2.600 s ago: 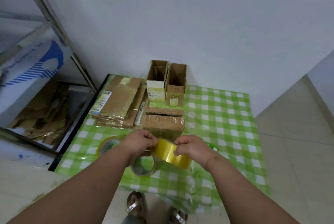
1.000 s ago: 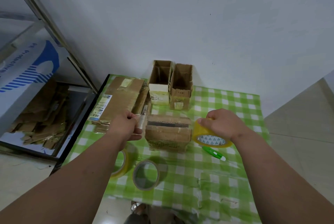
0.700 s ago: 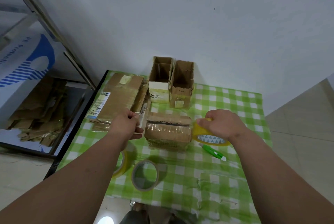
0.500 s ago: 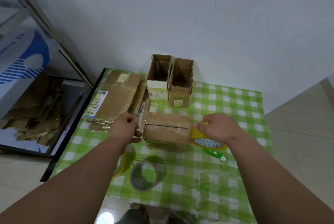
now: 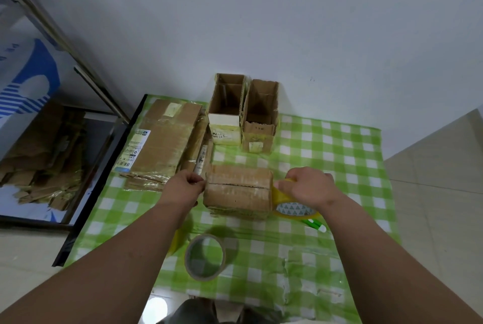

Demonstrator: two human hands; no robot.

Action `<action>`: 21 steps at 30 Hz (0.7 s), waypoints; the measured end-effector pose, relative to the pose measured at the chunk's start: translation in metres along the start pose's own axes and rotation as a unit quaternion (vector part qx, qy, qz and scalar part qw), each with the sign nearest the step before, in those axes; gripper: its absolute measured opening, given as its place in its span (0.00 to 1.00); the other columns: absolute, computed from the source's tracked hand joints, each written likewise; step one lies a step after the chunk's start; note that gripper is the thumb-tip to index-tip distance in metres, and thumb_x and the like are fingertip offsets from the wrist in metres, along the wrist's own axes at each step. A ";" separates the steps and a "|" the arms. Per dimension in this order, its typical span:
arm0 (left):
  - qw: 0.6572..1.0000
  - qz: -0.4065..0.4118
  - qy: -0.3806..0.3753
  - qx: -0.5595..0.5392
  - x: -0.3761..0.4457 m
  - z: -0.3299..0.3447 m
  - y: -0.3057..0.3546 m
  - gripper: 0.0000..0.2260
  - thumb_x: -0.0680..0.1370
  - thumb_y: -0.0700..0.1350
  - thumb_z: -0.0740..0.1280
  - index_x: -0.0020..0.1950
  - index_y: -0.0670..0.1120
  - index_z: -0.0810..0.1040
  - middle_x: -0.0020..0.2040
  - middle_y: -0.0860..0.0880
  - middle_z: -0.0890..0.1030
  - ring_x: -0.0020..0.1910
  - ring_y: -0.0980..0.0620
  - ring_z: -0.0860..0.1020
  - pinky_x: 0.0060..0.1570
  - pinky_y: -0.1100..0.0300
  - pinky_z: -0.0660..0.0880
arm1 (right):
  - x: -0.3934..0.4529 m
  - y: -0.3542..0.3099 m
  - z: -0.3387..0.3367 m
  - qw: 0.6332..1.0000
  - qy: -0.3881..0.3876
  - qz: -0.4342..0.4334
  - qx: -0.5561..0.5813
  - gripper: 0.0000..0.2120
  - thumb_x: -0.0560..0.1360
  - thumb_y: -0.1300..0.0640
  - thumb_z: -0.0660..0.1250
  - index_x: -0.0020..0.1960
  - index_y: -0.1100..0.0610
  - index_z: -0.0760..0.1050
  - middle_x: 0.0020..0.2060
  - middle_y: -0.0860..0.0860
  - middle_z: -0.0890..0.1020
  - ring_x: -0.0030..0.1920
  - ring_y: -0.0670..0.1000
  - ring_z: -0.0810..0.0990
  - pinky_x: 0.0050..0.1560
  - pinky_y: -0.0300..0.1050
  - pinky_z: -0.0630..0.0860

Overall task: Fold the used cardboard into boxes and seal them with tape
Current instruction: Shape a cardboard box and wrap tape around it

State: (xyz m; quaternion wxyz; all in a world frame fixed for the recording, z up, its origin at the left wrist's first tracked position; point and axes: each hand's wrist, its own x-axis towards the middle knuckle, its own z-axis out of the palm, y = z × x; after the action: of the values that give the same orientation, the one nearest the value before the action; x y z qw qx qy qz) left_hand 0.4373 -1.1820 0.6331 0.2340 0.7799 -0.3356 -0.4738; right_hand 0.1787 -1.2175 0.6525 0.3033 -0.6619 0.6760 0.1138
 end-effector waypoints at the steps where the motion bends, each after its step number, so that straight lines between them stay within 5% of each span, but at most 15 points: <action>1: 1.000 0.010 0.000 0.024 0.001 0.000 0.000 0.05 0.80 0.40 0.66 0.44 0.46 0.78 0.43 0.45 0.79 0.39 0.47 0.76 0.48 0.48 0.79 | 0.000 0.000 0.001 1.000 0.001 -0.001 0.004 0.18 0.78 0.37 0.58 0.57 0.49 0.75 0.51 0.48 0.78 0.61 0.53 0.75 0.65 0.54 0.60; 6: 0.996 0.020 -0.015 0.090 -0.001 -0.002 0.014 0.17 0.83 0.49 0.59 0.44 0.40 0.80 0.47 0.39 0.81 0.46 0.39 0.77 0.49 0.49 0.74 | 0.001 0.002 0.003 1.000 0.005 -0.011 0.016 0.15 0.79 0.37 0.57 0.50 0.47 0.71 0.47 0.47 0.77 0.58 0.53 0.76 0.64 0.54 0.61; 9: 0.983 0.011 -0.069 0.167 -0.009 -0.001 0.025 0.27 0.82 0.62 0.54 0.63 0.43 0.79 0.62 0.40 0.78 0.61 0.40 0.75 0.58 0.50 0.71 | -0.001 0.002 0.006 1.000 0.010 -0.015 0.022 0.16 0.80 0.37 0.55 0.50 0.49 0.72 0.47 0.48 0.78 0.57 0.53 0.76 0.63 0.54 0.60; 11: 0.982 0.002 -0.108 0.158 -0.016 0.005 0.027 0.27 0.83 0.61 0.54 0.73 0.45 0.71 0.71 0.42 0.71 0.69 0.41 0.70 0.66 0.49 0.67 | -0.003 0.000 0.008 0.999 0.016 -0.018 0.027 0.19 0.80 0.38 0.55 0.51 0.51 0.74 0.47 0.48 0.79 0.56 0.53 0.76 0.61 0.54 0.60; 16: 0.990 -0.034 -0.119 0.069 -0.019 0.010 0.027 0.20 0.83 0.55 0.58 0.71 0.46 0.70 0.73 0.44 0.69 0.68 0.43 0.69 0.65 0.53 0.64 | -0.005 -0.001 0.011 0.999 0.021 -0.018 0.038 0.18 0.80 0.38 0.55 0.48 0.51 0.73 0.42 0.47 0.77 0.54 0.53 0.76 0.62 0.55 0.62; 21: 0.992 -0.051 -0.071 0.095 -0.014 0.017 0.032 0.34 0.78 0.64 0.63 0.75 0.42 0.66 0.74 0.42 0.68 0.71 0.40 0.68 0.68 0.47 0.67 | -0.006 -0.005 0.012 0.999 0.029 -0.033 0.004 0.17 0.81 0.38 0.54 0.42 0.49 0.69 0.38 0.46 0.74 0.51 0.53 0.76 0.61 0.55 0.62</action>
State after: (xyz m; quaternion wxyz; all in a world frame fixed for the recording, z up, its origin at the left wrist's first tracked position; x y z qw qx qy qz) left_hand 0.4078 -1.1937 0.6556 0.1103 0.7788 -0.3545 -0.5056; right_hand 0.1867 -1.2065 0.6476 0.2892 -0.6859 0.6627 0.0819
